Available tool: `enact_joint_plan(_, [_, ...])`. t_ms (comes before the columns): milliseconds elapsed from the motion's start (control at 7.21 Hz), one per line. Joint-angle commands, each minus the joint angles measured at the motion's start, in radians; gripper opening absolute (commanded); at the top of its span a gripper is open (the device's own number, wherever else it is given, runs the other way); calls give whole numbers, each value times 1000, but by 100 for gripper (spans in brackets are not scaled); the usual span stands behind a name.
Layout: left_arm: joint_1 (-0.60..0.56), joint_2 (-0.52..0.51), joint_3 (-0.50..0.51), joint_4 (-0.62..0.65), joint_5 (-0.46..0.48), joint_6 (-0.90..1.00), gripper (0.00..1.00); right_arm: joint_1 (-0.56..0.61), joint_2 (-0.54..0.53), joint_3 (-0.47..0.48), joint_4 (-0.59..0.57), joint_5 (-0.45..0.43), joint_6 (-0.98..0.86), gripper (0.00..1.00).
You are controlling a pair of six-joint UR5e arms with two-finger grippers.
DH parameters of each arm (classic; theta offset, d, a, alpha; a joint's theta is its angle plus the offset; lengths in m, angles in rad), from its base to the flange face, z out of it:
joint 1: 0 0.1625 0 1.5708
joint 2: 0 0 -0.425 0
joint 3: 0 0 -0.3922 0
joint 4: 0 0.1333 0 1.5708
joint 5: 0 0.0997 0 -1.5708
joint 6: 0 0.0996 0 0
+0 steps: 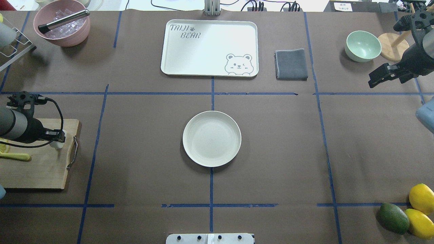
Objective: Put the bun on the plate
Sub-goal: 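Retract the right arm while the left gripper reaches toward the white bun, then close the left gripper on the white bun on the cutting board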
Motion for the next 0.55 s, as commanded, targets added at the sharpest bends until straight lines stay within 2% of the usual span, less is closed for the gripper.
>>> enact_joint_plan(0, [-3,1,-3,0,-1,0,36,0,0,0,0,0,1,100])
enact_joint_plan(416, [-11,-6,-58,44,-9,8,34,2,-1,2,2,22,1,100])
